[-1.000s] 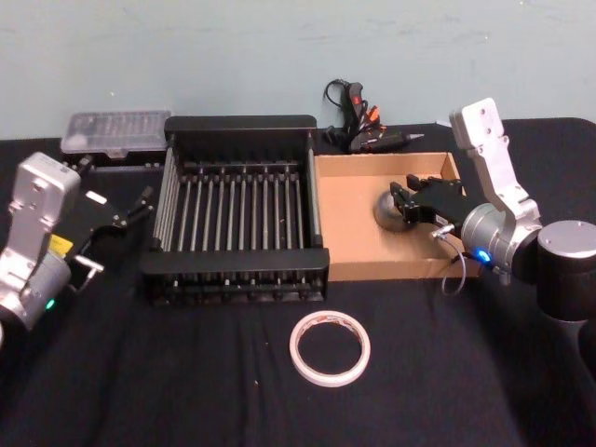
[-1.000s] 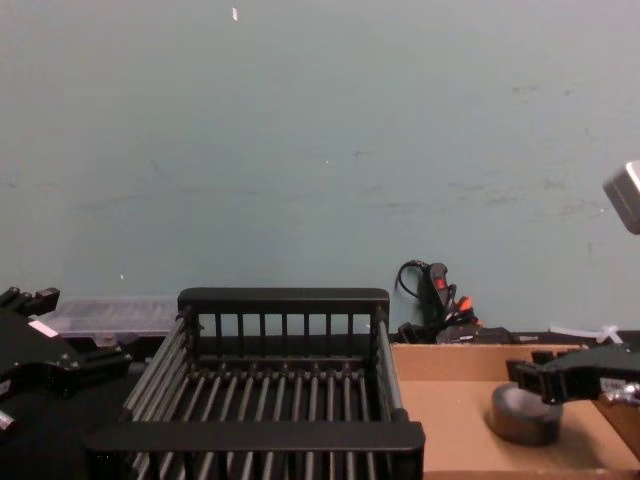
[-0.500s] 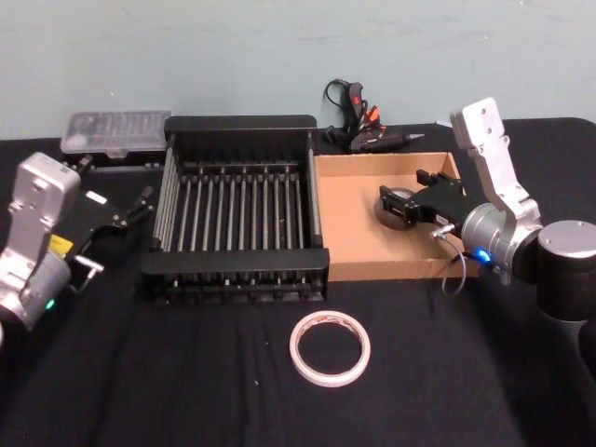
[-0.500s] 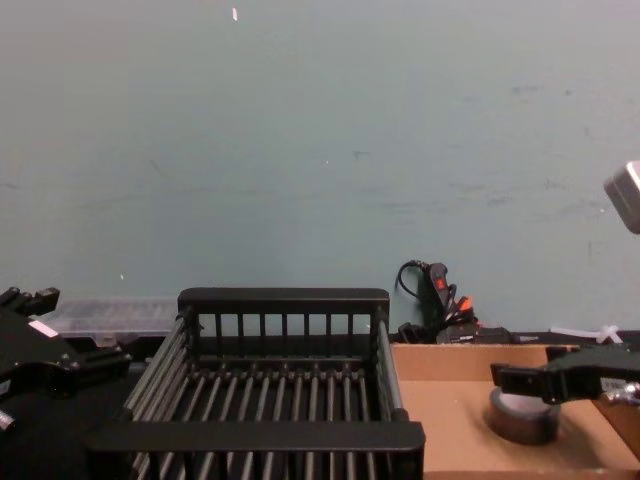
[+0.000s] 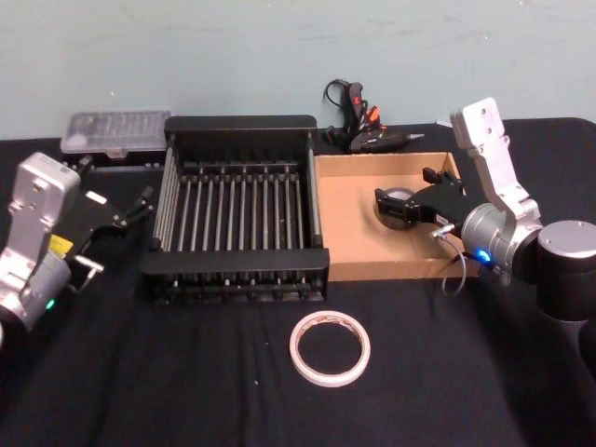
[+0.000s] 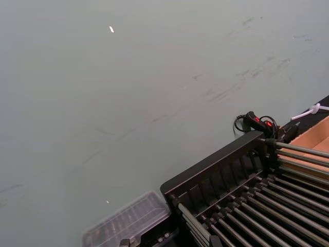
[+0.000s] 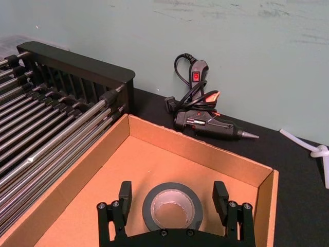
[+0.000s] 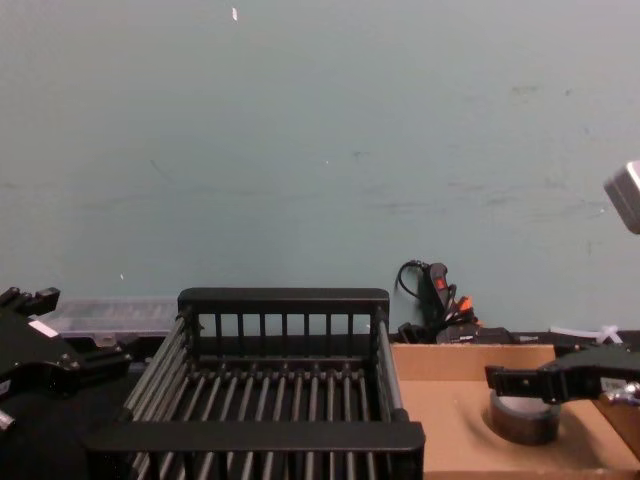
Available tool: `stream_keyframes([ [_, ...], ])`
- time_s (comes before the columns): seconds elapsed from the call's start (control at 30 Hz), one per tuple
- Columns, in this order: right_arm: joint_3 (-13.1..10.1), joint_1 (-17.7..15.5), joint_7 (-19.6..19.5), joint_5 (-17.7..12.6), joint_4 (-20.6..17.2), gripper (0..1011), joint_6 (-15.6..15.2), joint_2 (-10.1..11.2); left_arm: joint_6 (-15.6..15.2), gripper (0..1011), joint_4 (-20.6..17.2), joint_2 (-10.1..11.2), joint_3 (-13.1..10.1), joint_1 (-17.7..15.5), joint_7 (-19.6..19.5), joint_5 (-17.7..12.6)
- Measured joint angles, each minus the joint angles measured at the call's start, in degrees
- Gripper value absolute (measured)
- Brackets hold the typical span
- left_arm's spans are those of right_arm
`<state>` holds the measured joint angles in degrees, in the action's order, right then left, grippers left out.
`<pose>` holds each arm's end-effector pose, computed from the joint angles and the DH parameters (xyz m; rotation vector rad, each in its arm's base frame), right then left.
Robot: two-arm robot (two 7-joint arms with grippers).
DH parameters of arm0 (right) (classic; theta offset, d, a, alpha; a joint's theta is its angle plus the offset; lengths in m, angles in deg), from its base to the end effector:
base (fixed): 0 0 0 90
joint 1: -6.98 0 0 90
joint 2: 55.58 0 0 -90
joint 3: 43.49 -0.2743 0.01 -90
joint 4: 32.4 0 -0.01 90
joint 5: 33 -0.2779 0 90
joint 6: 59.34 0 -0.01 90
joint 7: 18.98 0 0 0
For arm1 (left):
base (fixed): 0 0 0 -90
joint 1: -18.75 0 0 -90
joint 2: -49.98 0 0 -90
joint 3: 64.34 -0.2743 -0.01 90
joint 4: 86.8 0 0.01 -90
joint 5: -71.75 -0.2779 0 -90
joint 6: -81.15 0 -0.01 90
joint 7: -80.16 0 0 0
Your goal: Pick up the white tape and place it into the black box , Pick up the silver tape and place it into the brown box.
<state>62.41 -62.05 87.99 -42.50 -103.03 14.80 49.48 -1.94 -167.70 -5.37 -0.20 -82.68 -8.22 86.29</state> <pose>0.3877 -0.0255 -0.2673 -0.3539 0.1291 -1.1187 0.3263 0.0820 -0.2837 0.3046 -0.2852 1.2480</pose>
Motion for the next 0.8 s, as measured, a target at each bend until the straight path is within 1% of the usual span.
stream_keyframes([
  [0.53,0.00,-0.01,0.06,-0.02,-0.01,1002,0.00,0.02,0.00,1001,0.00,0.00,0.00,0.00,0.00,0.00],
  [0.63,-0.08,-0.30,0.51,-0.28,-0.52,1002,0.04,0.17,0.00,1001,0.00,0.00,0.00,0.00,0.00,0.00],
  [0.8,-0.37,-1.48,1.92,-1.34,-3.05,1002,0.02,1.19,0.00,1001,0.00,0.00,0.00,0.00,0.00,0.00],
])
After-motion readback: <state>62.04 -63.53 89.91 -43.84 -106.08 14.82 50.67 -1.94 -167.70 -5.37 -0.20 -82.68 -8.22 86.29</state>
